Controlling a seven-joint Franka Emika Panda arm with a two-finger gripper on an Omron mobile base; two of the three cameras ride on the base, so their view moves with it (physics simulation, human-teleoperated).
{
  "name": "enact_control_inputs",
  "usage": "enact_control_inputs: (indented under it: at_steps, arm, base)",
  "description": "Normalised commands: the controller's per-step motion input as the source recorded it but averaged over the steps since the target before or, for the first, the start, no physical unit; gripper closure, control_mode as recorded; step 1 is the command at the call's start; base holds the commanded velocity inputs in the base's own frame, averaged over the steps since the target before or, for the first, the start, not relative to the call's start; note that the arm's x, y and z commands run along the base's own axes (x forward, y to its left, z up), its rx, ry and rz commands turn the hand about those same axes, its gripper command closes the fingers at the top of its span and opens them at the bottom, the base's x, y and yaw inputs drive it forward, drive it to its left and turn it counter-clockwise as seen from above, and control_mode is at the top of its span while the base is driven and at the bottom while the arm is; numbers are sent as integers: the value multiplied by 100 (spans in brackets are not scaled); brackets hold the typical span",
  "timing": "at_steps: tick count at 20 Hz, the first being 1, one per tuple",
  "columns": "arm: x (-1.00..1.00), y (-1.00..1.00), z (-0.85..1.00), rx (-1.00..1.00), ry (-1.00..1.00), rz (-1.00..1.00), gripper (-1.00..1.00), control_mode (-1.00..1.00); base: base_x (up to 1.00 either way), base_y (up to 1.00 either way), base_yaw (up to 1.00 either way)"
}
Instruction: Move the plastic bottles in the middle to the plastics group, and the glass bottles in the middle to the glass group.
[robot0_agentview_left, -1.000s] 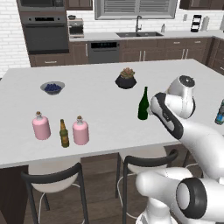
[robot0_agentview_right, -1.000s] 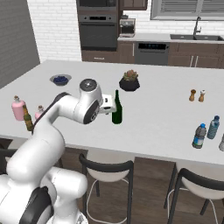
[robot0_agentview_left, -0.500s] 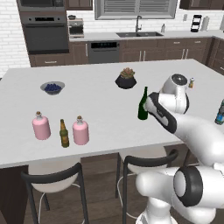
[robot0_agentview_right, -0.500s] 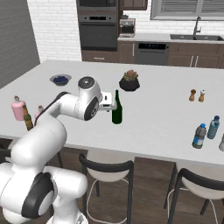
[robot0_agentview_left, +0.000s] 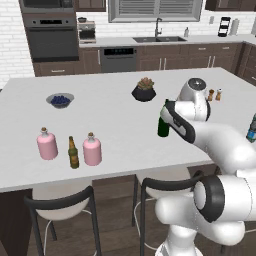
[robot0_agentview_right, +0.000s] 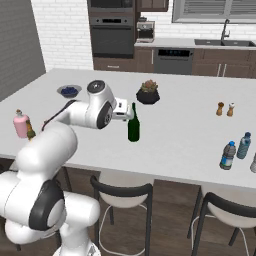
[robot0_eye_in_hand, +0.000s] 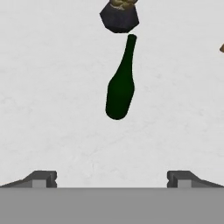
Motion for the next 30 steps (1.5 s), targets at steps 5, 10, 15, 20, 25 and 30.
enact_control_inputs:
  at_steps: [5, 10, 15, 20, 25, 30]
  arm:
    - [37, 0, 1, 7, -2, -8, -100, -100]
    - [41, -6, -18, 7, -4, -5, -100, -100]
    - [40, -7, -14, -2, 1, -2, -100, -100]
    - [20, -16, -12, -2, 1, 0, -100, -100]
    - [15, -5, -18, 0, 0, 0, -100, -100]
    - [24, 0, -30, 0, -1, 0, -100, -100]
  base:
    - [0, 0, 0]
    - [0, 0, 0]
    - [0, 0, 0]
    - [0, 0, 0]
    - [0, 0, 0]
    - [0, 0, 0]
